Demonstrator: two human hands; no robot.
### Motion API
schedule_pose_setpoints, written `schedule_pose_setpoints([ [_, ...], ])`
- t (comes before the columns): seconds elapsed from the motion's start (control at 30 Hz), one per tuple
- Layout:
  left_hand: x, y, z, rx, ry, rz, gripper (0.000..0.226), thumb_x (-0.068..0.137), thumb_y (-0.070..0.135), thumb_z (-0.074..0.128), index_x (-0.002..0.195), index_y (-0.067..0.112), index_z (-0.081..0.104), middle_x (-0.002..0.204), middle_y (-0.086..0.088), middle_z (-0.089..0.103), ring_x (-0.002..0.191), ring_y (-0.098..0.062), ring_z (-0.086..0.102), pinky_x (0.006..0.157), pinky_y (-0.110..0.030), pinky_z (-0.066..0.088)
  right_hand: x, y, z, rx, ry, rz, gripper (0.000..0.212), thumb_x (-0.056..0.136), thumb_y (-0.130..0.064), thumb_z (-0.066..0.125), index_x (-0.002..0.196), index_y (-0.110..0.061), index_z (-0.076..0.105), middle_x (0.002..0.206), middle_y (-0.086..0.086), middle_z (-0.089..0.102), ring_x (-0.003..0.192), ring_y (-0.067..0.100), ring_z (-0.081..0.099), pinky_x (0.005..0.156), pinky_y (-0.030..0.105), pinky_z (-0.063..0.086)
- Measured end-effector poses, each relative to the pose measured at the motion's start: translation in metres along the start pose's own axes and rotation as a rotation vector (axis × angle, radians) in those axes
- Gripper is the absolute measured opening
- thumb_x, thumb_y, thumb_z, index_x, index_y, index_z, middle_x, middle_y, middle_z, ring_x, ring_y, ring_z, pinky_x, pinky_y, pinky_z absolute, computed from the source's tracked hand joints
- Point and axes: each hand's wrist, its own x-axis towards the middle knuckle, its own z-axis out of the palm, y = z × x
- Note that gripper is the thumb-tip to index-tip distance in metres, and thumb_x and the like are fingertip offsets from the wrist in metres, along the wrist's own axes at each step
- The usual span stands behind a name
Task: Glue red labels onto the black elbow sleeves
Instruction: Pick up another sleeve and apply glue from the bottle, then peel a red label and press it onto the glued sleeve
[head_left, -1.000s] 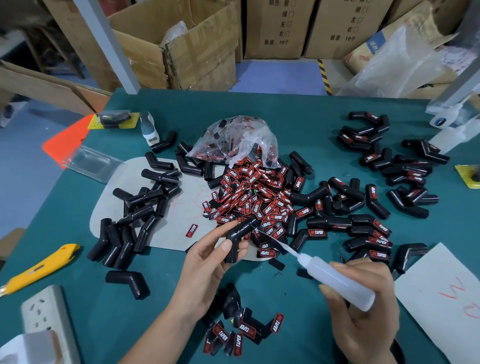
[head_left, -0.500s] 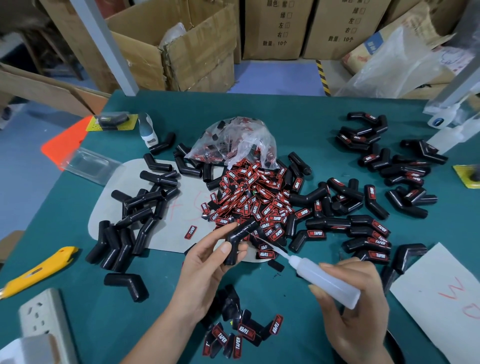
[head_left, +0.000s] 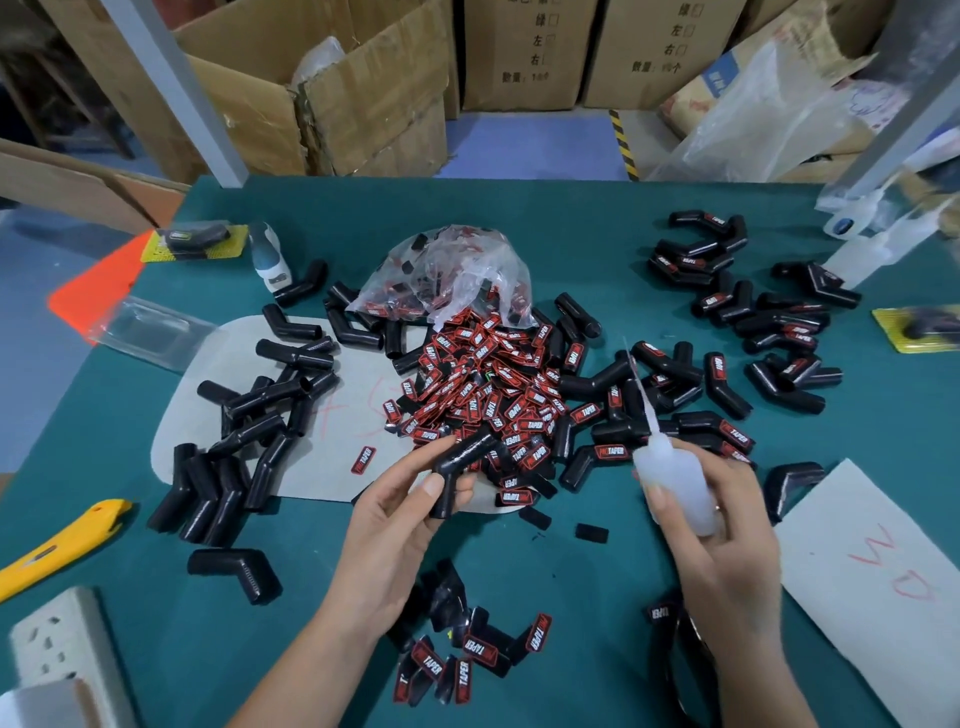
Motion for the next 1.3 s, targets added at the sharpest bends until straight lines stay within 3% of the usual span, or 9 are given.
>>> schedule_pose_setpoints([
  [0.27,0.004,-0.008,-0.002,0.343,-0.035,0.052,0.043,0.086,0.02,0.075,0.127,0.033,0.076,0.134,0.002,0.07,0.13,-0.016,0.063,0.113,-0.031,0.046,0.018,0.026,-0.033,-0.153,0.112,0.258,0.056,0.092,-0.024,0.079,0.104,-0.072,0.053,0.107,-0.043,0.063,0.1,-0.012,0.064,0.082,0.009,0.05],
  [0.37,0.004,-0.012,-0.006,0.451,-0.024,0.064,0.042,0.089,0.028,0.074,0.13,0.04,0.072,0.116,0.003,0.075,0.108,-0.017,0.069,0.108,-0.037,0.048,0.019,0.03,-0.03,-0.111,0.063,0.342,0.051,0.092,-0.026,0.079,0.101,-0.069,0.053,0.104,-0.035,0.068,0.096,-0.003,0.069,0.081,0.02,0.053],
  [0.47,0.005,-0.015,-0.006,0.402,0.0,0.112,0.036,0.09,0.024,0.073,0.124,0.031,0.07,0.112,-0.004,0.074,0.093,-0.023,0.071,0.094,-0.033,0.059,0.016,0.028,-0.008,-0.083,-0.074,0.364,0.049,0.093,-0.024,0.079,0.101,-0.066,0.054,0.106,-0.031,0.068,0.095,0.002,0.073,0.084,0.027,0.056],
  [0.63,0.008,-0.017,-0.008,0.328,0.001,0.112,0.025,0.094,0.022,0.079,0.115,0.02,0.067,0.121,-0.01,0.072,0.112,-0.027,0.072,0.096,-0.032,0.06,0.019,0.027,0.011,-0.219,-0.166,0.315,0.037,0.097,-0.042,0.068,0.1,-0.069,0.044,0.11,-0.035,0.06,0.1,-0.007,0.061,0.076,0.02,0.05],
  [0.77,0.009,-0.014,-0.005,0.273,0.012,0.091,0.045,0.085,0.038,0.087,0.117,0.015,0.068,0.125,-0.017,0.07,0.12,-0.033,0.068,0.099,-0.037,0.059,0.022,0.037,0.01,-0.24,-0.13,0.292,0.051,0.098,-0.031,0.069,0.102,-0.071,0.039,0.11,-0.031,0.06,0.099,-0.007,0.06,0.071,0.019,0.046],
  [0.9,0.01,-0.011,-0.003,0.169,0.009,0.089,0.035,0.087,0.031,0.084,0.114,0.015,0.069,0.12,-0.016,0.072,0.114,-0.033,0.07,0.097,-0.038,0.059,0.016,0.038,0.008,-0.2,-0.085,0.304,0.054,0.095,-0.026,0.076,0.118,-0.063,0.044,0.122,-0.029,0.056,0.111,0.0,0.061,0.09,0.021,0.048],
  [1.03,0.01,-0.008,-0.002,0.092,-0.017,0.1,0.034,0.088,0.025,0.077,0.118,0.014,0.068,0.112,-0.015,0.072,0.107,-0.033,0.071,0.092,-0.035,0.06,-0.005,0.024,0.003,-0.24,0.233,-0.115,0.025,0.101,-0.025,0.069,0.124,-0.025,0.059,0.119,-0.016,0.053,0.104,0.015,0.06,0.089,0.025,0.049],
  [1.13,0.009,-0.01,-0.001,0.092,-0.019,0.1,0.034,0.092,0.017,0.072,0.126,0.02,0.067,0.111,-0.011,0.072,0.105,-0.03,0.073,0.092,-0.035,0.059,-0.018,0.014,0.029,-0.422,-0.025,-0.414,0.019,0.096,-0.012,0.071,0.114,-0.019,0.071,0.108,-0.005,0.064,0.096,0.016,0.062,0.075,0.029,0.055],
  [1.3,0.008,-0.008,-0.001,0.082,-0.036,0.096,0.037,0.096,0.013,0.066,0.132,0.022,0.065,0.106,-0.004,0.07,0.098,-0.021,0.072,0.089,-0.033,0.059,0.008,0.022,0.074,-0.714,-0.275,-0.349,0.065,0.061,0.02,0.083,0.115,-0.014,0.074,0.11,0.002,0.065,0.094,0.028,0.062,0.05,0.04,0.054],
])
